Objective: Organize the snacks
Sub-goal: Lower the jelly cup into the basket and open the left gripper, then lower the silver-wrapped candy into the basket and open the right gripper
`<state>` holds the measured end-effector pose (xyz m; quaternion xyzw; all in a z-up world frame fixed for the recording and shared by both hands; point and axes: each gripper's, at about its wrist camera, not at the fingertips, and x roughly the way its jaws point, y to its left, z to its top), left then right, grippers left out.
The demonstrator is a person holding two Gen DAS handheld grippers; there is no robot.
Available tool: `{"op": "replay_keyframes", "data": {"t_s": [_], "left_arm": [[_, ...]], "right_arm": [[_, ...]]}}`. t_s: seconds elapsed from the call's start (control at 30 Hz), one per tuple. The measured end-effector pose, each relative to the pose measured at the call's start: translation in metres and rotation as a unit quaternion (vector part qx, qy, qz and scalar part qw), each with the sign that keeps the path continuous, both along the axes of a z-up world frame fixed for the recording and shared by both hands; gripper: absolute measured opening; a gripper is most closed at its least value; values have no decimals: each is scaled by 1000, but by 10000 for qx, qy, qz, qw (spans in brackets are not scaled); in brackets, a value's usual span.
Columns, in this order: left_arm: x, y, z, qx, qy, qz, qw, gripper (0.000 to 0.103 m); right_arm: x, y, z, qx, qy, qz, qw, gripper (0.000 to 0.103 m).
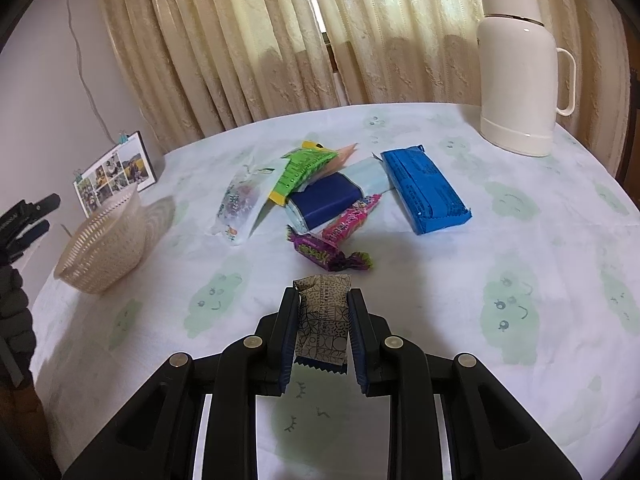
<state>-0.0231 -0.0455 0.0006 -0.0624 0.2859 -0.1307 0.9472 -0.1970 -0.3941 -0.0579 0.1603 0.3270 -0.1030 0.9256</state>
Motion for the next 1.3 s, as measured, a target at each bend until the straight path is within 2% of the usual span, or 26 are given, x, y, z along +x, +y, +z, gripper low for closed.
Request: {"op": "replay_keyframes", "data": {"t_s": [0.23, 0.4, 0.47, 0.6, 0.87, 0.9, 0.93, 1.0, 1.03, 1.07, 1.3], "left_arm": [[0, 9, -13, -40, 154, 167, 9997, 79], [-3, 18, -11, -102, 124, 315, 9994, 83], [-6, 22, -8, -127, 37, 426, 9990, 85], [-7, 28, -7, -169, -23, 473, 9987, 95], [-10, 38, -2, -322, -99, 587, 9977, 98], [-10, 38, -3, -325, -98, 566, 9978, 99], [-9, 40, -3, -340, -95, 576, 9977, 99], [-7, 44, -3, -358, -75, 710, 9968, 100], [-5, 45, -4, -389, -33, 699, 9968, 100], [-5, 46, -4, -409, -13, 722, 9965, 100], [-8, 40, -3, -263, -143, 680, 9972, 100]], "right_arm": [[-5, 16, 17, 183, -466, 207, 9985, 26], [14, 47, 31, 183, -574, 466, 9971, 26], [27, 64, 40, 134, -586, 673, 9959, 26], [62, 107, 62, 74, -660, 1220, 9903, 26], [136, 188, 82, -74, -659, 2023, 9771, 26], [145, 196, 82, -33, -675, 2095, 9755, 27], [154, 203, 80, 15, -653, 2149, 9744, 34], [164, 209, 77, 30, -620, 2061, 9766, 40], [166, 208, 75, 100, -642, 2017, 9773, 47], [166, 205, 73, 167, -662, 1992, 9776, 50], [156, 183, 55, 299, -680, 1647, 9835, 52]]}}
